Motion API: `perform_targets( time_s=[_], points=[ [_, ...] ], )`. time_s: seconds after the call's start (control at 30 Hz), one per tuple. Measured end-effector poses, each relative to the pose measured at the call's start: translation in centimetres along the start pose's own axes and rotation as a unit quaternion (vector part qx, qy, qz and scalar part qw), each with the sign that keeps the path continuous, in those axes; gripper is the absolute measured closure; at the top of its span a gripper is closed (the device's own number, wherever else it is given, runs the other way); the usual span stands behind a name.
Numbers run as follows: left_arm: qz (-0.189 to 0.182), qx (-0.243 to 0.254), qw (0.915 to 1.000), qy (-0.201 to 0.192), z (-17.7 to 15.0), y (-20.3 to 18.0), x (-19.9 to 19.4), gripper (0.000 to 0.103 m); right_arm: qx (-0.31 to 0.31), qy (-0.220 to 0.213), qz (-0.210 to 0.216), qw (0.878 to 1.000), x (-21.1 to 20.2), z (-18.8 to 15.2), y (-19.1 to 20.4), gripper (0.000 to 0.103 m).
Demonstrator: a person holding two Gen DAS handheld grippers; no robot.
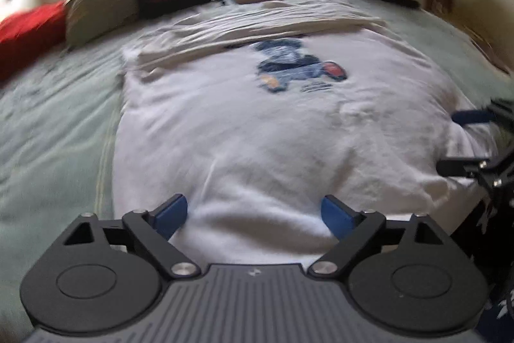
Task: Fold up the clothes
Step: 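Open the left gripper and lift it away from the sweatshirt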
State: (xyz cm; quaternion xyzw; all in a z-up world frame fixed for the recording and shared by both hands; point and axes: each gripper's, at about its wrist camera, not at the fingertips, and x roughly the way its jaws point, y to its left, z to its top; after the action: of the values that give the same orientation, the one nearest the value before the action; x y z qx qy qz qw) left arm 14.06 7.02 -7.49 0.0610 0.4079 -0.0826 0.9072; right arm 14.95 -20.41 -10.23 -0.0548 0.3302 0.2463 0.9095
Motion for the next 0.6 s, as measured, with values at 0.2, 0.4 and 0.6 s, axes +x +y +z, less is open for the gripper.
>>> perform_targets(
  time_s=[0.2, 0.4, 0.6],
  points=[
    [0.017, 0.009, 0.9997, -0.018, -0.1, -1.0, -1.6, 0.012, -0.015, -0.015, -0.009, 1.0, -0.2, -0.5, 0.5, 0.0],
    [0.024, 0.022, 0.9987, -0.038, 0.6, -3.0, -1.7, 0.012, -0.03, -0.019, -0.018, 0.999, -0.9, -0.9, 0.9, 0.0],
    [0.039, 0.005, 0.9986, -0.034, -2.2, -3.3, -1.4, 0.012, -0.039, -0.014, -0.023, 0.999, -3.0, -1.4, 0.5, 0.0]
  ],
)
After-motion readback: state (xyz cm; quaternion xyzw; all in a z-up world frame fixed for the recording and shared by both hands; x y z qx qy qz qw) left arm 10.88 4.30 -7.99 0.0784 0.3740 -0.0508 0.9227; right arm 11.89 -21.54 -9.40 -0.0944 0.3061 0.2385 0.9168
